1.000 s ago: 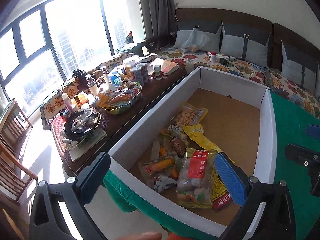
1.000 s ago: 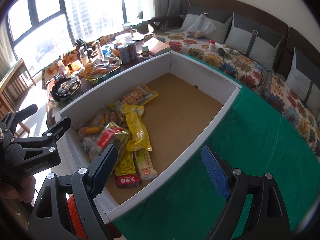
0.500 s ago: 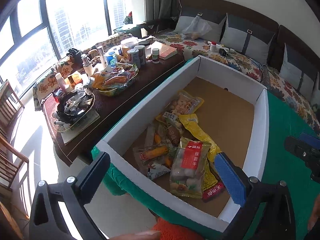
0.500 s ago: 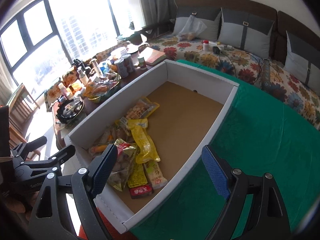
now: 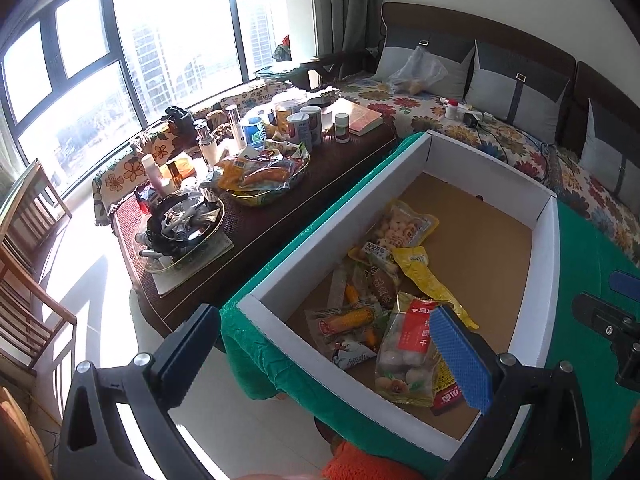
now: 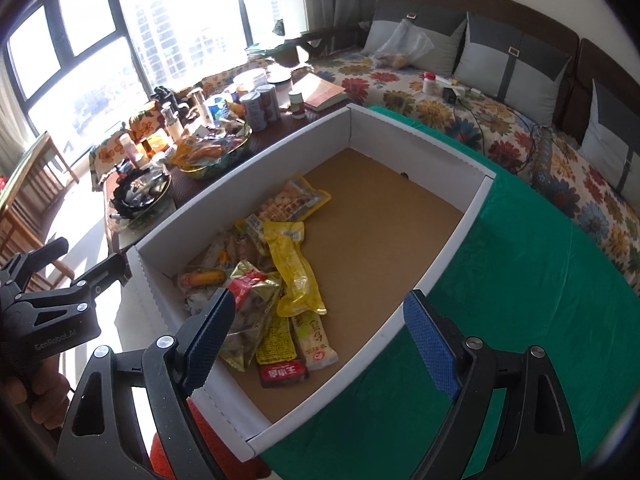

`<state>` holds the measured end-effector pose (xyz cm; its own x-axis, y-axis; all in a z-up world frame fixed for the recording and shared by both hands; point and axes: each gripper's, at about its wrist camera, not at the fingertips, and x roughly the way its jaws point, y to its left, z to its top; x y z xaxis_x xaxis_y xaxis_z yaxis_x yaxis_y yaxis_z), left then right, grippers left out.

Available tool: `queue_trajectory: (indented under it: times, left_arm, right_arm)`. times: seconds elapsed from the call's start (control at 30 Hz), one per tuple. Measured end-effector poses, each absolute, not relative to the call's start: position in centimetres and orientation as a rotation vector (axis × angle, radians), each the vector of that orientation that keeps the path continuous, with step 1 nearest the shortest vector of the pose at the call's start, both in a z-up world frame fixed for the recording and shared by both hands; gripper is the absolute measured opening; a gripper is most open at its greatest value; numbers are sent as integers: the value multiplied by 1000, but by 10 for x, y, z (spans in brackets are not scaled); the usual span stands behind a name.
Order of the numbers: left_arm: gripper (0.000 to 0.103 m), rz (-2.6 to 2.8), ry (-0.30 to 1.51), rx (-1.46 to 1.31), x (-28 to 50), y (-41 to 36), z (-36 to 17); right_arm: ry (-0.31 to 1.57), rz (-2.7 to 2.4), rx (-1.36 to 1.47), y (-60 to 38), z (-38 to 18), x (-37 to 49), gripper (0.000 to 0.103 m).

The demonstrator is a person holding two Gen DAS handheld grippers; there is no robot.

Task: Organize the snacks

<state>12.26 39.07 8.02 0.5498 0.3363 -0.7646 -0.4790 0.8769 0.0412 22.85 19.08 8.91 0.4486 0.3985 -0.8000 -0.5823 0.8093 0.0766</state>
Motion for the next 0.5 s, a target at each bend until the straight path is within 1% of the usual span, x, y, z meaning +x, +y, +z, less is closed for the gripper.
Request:
queue_trajectory:
  times: [0.2, 0.5]
  left_arm:
    - [103, 477, 871, -172, 127, 387, 77]
    - [103, 484, 863, -163, 131, 386, 80]
  right_arm:
    - [945, 619, -218, 193, 85, 229, 88]
    - [928, 606, -246, 195, 87, 230, 88]
